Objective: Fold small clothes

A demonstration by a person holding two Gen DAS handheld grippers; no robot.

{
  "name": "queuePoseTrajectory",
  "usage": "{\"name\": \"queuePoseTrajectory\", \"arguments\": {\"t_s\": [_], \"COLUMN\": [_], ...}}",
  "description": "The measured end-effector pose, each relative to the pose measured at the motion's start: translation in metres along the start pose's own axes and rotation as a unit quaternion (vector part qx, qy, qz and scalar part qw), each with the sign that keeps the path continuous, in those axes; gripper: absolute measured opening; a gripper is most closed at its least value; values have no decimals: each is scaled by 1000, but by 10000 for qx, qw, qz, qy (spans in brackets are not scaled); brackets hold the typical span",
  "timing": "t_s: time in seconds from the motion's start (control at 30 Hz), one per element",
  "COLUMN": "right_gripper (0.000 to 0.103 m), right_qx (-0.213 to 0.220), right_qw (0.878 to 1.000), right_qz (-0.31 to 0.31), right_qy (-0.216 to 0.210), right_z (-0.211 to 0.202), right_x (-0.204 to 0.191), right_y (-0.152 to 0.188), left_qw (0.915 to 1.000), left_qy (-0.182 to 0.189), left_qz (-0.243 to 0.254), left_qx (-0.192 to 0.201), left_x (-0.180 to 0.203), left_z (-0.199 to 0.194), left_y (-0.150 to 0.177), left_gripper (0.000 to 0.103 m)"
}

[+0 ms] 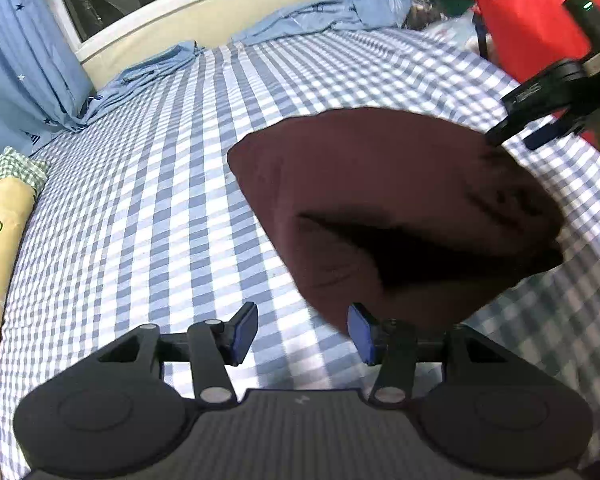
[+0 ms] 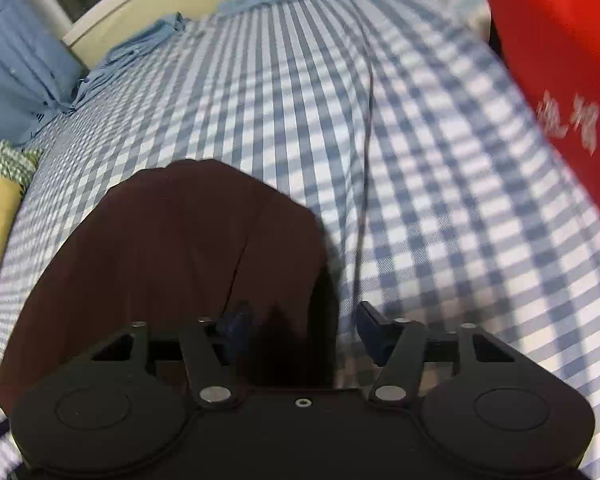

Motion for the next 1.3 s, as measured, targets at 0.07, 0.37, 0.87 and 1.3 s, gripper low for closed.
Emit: {"name": "queuePoseTrajectory", "arguments": {"t_s": [0.07,0.37,0.87,1.3], "right_gripper": [76,87,102,102], "right_qx": [87,-94,-423,-656], "right_qw": [9998,9974,9888,9906], "right_qz": [-202,-689,-1332,-1069], "right_qy": [39,-173,529,554], "right_z": [-8,-4,43,64], "right_x": [-6,-46,-35,-22], "right_y": [3,30,63,65], "left_qw": [9999,9991,9982,9728], "left_qy": [87,86,78,-85], "left_qz": [64,417,-428,-2134], "left_qx": [72,58,-405,-899], "left_x": [-5,14,-5,-90], "left_z": [3,33,65,65], "left_y": [-2,-17,19,95], "left_gripper": [61,66,63,54]}}
Point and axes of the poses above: each gripper's, at about its wrist camera, not at the fingertips, and z roughly the way its jaws point, x to its right, y to its underside, the point moved 6 cm from there along z, roughly the way its jaws point, and after that the axes turned 11 degrees about z, right-handed, at the moved point
